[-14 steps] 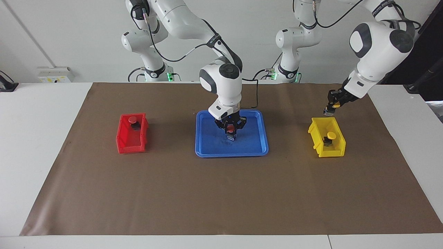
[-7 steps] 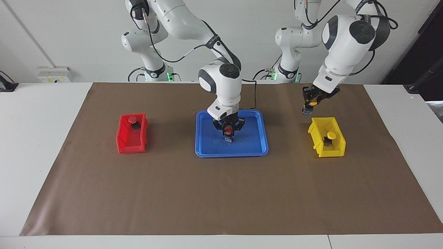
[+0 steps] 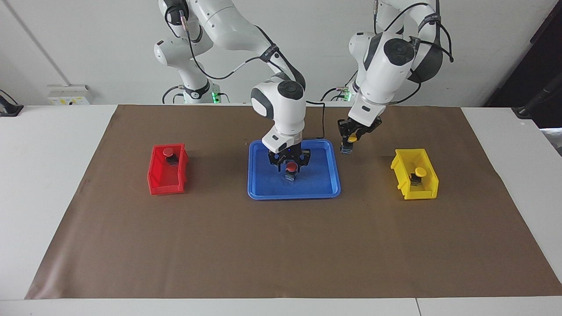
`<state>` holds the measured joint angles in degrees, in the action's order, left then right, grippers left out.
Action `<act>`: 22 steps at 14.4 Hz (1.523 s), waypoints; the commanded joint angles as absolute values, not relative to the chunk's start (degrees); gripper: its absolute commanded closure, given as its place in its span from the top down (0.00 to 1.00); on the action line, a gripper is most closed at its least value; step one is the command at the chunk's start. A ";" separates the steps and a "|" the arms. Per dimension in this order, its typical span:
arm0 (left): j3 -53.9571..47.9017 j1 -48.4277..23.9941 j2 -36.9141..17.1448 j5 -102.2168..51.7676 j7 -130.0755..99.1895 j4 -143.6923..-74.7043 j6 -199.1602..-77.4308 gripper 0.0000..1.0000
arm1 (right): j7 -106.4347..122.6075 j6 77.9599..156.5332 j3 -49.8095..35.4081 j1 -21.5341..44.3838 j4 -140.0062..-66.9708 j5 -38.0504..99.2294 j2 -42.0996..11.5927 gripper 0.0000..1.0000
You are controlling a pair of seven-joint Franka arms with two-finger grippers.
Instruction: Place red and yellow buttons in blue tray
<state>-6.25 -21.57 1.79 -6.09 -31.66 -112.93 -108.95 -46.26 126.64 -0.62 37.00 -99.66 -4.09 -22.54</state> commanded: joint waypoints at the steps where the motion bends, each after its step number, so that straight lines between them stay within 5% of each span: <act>1: -5.36 -22.76 1.06 -7.12 -32.52 -112.94 -110.91 0.26 | -42.66 117.11 -1.14 33.33 -94.93 -5.27 -19.36 0.81; 5: -5.36 -26.45 -2.54 -7.21 -34.35 -112.76 -117.05 0.26 | -24.39 111.71 -1.23 21.30 -100.09 -3.61 -9.68 0.81; 11: -5.19 -29.08 -9.23 -6.68 -34.28 -111.45 -123.84 0.25 | -1.95 115.05 -1.23 5.55 -113.10 1.93 -4.31 0.78; 22: -5.36 -31.02 -13.45 -6.59 -32.08 -110.66 -126.12 0.24 | 3.77 120.94 -0.97 0.53 -127.61 2.46 1.23 0.68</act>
